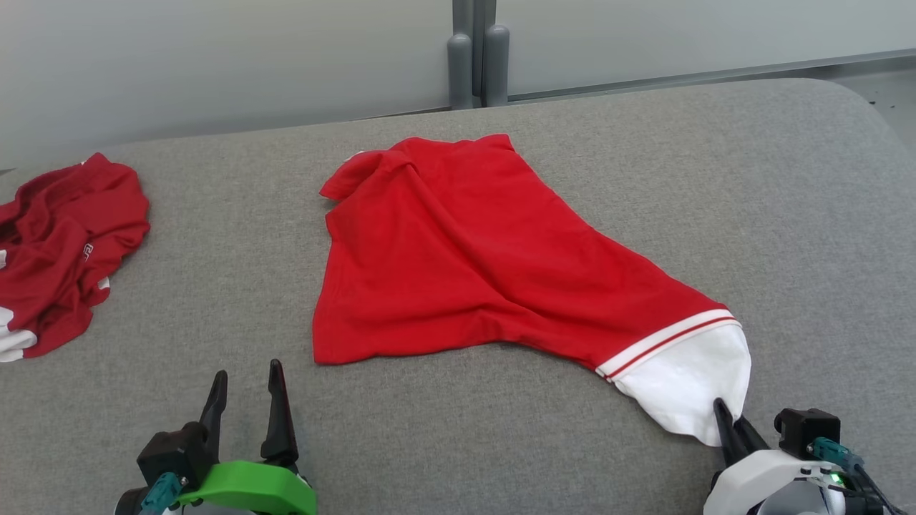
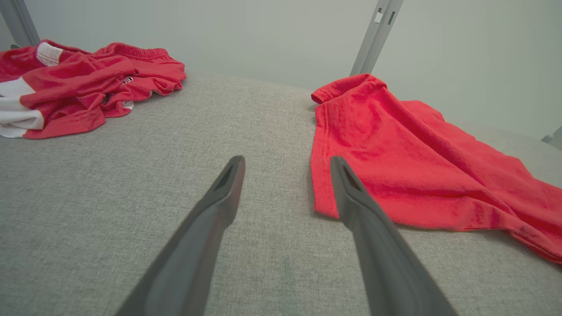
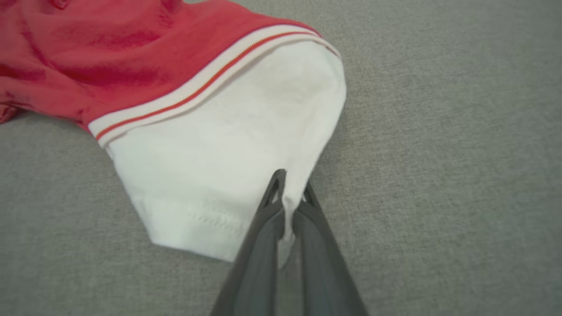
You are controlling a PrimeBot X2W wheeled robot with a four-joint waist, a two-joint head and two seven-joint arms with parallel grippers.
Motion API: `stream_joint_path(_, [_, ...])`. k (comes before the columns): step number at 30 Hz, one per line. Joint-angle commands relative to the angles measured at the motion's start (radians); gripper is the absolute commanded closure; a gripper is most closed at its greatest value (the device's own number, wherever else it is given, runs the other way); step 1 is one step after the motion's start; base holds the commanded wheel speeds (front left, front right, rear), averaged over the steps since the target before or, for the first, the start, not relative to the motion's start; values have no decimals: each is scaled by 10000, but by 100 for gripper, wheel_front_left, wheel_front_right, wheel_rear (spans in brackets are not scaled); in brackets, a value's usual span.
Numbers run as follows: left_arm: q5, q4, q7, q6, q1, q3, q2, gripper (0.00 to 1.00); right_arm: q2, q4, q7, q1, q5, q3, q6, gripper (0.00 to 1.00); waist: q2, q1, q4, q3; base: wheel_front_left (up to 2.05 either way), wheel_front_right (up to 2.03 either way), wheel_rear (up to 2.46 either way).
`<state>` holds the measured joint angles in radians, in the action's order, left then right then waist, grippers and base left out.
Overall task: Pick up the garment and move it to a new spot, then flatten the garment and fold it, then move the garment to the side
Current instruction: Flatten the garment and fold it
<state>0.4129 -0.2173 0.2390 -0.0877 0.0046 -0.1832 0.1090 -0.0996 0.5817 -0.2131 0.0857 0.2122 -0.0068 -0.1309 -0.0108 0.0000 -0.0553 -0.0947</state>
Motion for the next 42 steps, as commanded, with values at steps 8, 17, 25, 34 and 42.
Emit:
stream_joint_path(8, [182, 79, 59, 0, -82, 41, 49, 0, 4, -1511, 91, -480, 1183, 444, 1, 100, 108, 0, -276, -1, 0, 0, 0])
stream_joint_path(17, [795, -746, -626, 408, -417, -138, -86, 0, -351, -4276, 845, -885, 1902, 254, 1, 100, 108, 0, -623, 168, 0, 0, 0])
stream_joint_path(25, [1364, -2722, -1504, 814, -1387, -464, -273, 0, -281, -5014, 1399, -976, 1643, 50, 1, 100, 108, 0, -637, 185, 0, 0, 0])
stream_joint_path(34, [1853, -5144, -1685, 1083, -2878, -506, -454, 0, -200, -5031, 1487, -753, 1593, 250, 1, 100, 108, 0, -770, 5, 0, 0, 0])
stream_joint_path(42, [2097, -6345, -1362, 1534, -3498, -697, -533, 4, -269, -4908, 1398, -623, 1646, 381, 1, 100, 108, 0, -894, -20, 0, 0, 0])
